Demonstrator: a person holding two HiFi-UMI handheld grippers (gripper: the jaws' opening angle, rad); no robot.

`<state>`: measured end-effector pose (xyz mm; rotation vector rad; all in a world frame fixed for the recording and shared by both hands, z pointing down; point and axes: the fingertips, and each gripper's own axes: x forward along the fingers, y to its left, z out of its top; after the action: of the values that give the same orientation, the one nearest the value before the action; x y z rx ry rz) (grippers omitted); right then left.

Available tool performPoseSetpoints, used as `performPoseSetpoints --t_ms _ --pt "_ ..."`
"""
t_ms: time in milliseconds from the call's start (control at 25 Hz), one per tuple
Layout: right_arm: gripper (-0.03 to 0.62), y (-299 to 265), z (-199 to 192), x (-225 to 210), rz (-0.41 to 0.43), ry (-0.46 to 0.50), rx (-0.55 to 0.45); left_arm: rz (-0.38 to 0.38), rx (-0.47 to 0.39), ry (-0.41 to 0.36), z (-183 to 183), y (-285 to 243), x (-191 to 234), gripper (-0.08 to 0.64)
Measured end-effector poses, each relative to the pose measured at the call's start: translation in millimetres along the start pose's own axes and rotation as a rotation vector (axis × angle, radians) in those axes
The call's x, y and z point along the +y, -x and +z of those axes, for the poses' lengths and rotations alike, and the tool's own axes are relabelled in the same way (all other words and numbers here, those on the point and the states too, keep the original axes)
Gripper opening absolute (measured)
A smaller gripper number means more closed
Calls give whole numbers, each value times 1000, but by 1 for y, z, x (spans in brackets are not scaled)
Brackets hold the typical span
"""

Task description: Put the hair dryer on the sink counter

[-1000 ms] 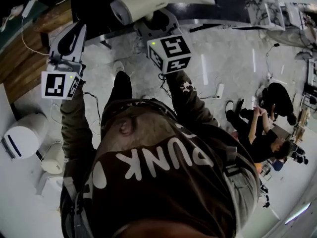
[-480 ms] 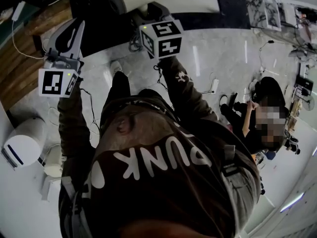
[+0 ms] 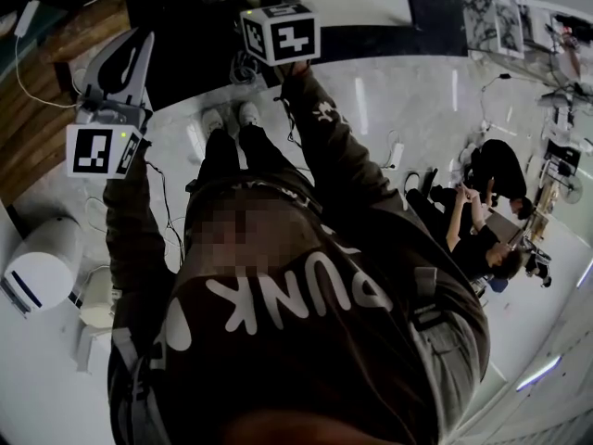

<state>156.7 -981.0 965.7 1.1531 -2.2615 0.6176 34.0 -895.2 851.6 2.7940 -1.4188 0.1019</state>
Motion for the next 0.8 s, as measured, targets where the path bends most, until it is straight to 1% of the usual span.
performPoseSetpoints --t_ms 360,800 --pt "158 -41 -12 -8 37 -27 138 33 22 3 1 -14 -1 29" --pt "161 -70 -30 -21 53 -62 245 35 44 -8 0 -31 -10 29"
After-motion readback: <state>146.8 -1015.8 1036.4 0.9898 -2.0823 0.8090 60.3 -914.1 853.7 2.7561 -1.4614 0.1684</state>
